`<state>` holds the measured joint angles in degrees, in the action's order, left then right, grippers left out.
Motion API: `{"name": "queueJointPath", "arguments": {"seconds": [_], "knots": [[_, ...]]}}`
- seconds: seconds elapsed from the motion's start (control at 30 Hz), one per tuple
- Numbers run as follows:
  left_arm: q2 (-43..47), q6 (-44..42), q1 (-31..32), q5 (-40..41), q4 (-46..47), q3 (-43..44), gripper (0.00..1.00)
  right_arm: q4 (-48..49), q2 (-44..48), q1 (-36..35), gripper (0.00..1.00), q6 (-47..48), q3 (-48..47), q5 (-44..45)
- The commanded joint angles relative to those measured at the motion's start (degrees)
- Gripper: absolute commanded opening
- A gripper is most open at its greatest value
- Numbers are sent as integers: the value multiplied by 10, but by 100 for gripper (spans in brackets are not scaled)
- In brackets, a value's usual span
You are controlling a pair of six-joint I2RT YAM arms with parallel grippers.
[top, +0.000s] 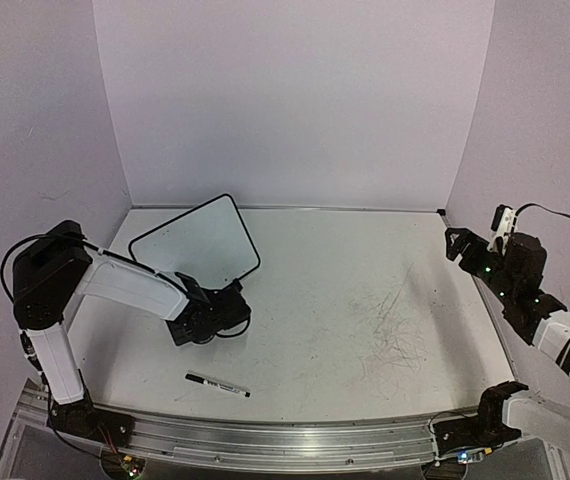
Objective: Write a sentence on the whiteboard
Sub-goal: Move the whiteboard to the center of the board.
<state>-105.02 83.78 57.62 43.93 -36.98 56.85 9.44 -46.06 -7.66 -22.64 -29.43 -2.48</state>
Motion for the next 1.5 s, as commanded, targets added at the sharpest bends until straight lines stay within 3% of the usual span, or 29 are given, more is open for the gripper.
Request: {"name": "queueJointPath", "arguments": {"seconds": [0.0, 0.77, 1.47], "knots": [[-28, -70, 45, 25, 9, 53, 0, 20, -1, 0, 98, -4, 2, -3], [-193, -252, 228, 109, 9, 272, 0, 19, 9, 0, 98, -4, 6, 8], [-231, -84, 223, -5, 10, 305, 0, 19, 11, 0, 98, -2, 9, 5]]}}
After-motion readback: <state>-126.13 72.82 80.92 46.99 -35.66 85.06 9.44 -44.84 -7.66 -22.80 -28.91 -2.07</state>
